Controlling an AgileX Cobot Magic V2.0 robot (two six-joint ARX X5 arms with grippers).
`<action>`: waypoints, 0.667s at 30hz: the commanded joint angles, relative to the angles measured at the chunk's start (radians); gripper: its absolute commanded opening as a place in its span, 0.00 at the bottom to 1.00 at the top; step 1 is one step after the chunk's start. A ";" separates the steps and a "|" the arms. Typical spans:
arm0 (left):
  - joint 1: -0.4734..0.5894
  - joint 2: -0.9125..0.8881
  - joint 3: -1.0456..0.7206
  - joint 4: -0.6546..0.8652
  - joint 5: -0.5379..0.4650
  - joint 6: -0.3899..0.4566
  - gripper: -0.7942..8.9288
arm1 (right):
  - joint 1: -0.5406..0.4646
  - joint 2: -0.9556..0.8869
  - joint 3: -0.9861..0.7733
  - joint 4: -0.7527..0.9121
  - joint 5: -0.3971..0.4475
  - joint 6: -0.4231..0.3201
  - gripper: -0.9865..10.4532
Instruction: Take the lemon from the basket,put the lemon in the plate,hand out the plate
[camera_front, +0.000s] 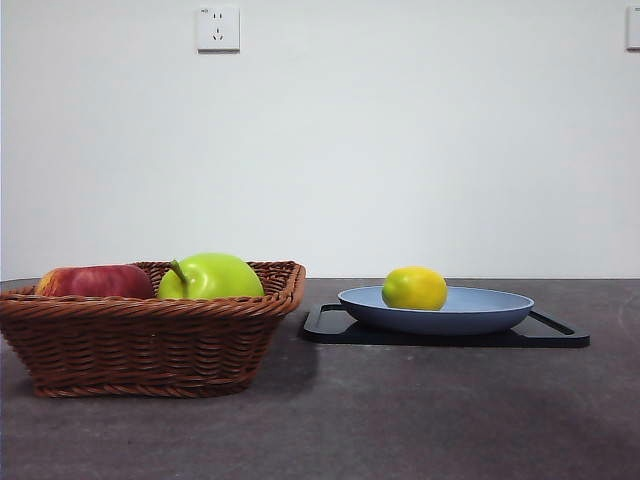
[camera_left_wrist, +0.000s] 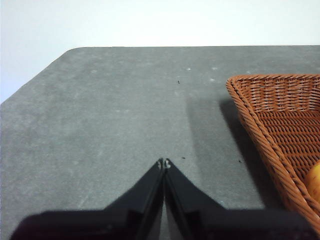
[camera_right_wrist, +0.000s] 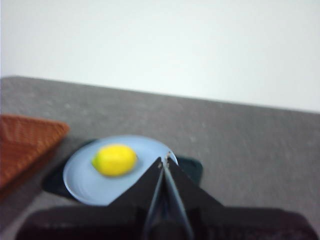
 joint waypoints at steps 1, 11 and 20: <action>0.002 -0.003 -0.010 0.008 0.000 -0.011 0.09 | -0.057 -0.049 -0.072 0.009 -0.046 -0.002 0.09; 0.002 -0.003 -0.010 0.007 0.000 -0.011 0.09 | -0.111 -0.160 -0.233 0.005 -0.048 0.008 0.09; 0.002 -0.003 -0.010 0.007 0.000 -0.011 0.09 | -0.126 -0.167 -0.247 -0.051 -0.046 0.059 0.09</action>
